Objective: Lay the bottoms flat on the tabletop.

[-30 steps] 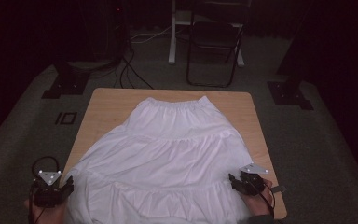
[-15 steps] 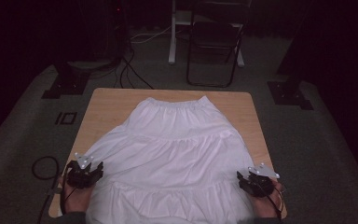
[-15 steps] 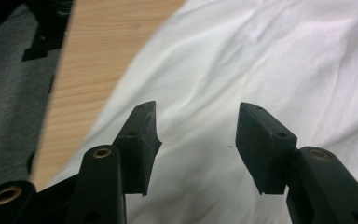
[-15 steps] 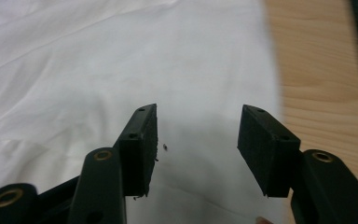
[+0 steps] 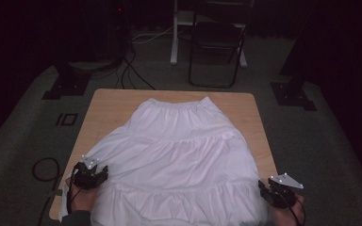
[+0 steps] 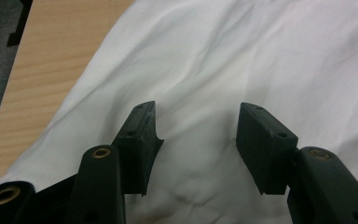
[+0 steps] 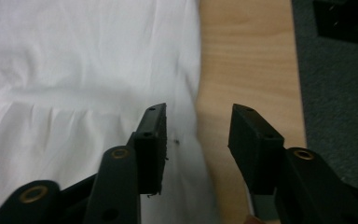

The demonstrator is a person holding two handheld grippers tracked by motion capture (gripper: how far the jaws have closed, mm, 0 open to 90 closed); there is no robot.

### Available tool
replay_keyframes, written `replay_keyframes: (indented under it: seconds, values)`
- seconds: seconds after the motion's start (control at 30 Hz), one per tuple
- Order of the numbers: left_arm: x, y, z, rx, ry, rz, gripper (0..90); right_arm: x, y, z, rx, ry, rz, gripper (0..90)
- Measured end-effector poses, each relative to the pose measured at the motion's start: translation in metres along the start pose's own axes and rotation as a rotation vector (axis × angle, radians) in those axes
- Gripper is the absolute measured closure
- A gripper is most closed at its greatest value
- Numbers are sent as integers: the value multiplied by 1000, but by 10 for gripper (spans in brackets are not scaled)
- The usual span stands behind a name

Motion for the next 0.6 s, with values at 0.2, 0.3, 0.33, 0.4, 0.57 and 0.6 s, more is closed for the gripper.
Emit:
replay_keyframes:
  seconds: [0.2, 0.3, 0.33, 0.4, 0.57, 0.6]
  values:
    - [-8, -9, 4, 9, -13, 27, 461, -1, -11, -2, -40, 65, -50, 508]
    - [-12, -16, 6, 43, -48, 70, 448, -2, -22, -3, -82, 89, -66, 484]
    - [-12, -17, 7, 52, -51, 71, 444, -3, -23, -3, -81, 90, -63, 481]
    - [-12, -18, 7, 60, -56, 67, 442, -4, -24, -2, -84, 93, -57, 476]
    - [-13, -19, 8, 64, -57, 65, 440, -8, -27, 1, -92, 81, -34, 508]
    - [-13, -19, 8, 64, -57, 64, 440, -9, -27, 1, -92, 90, -29, 552]
Point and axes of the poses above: each handheld gripper's, and its own axes: z roughly backward along the jaws, y roughly out of its top, x roughly to its right, the point moved 9 cm from there along -z, roughly forward along the jaws, and after that the axes turned 5 degrees about -z, right-handed, at the moved point
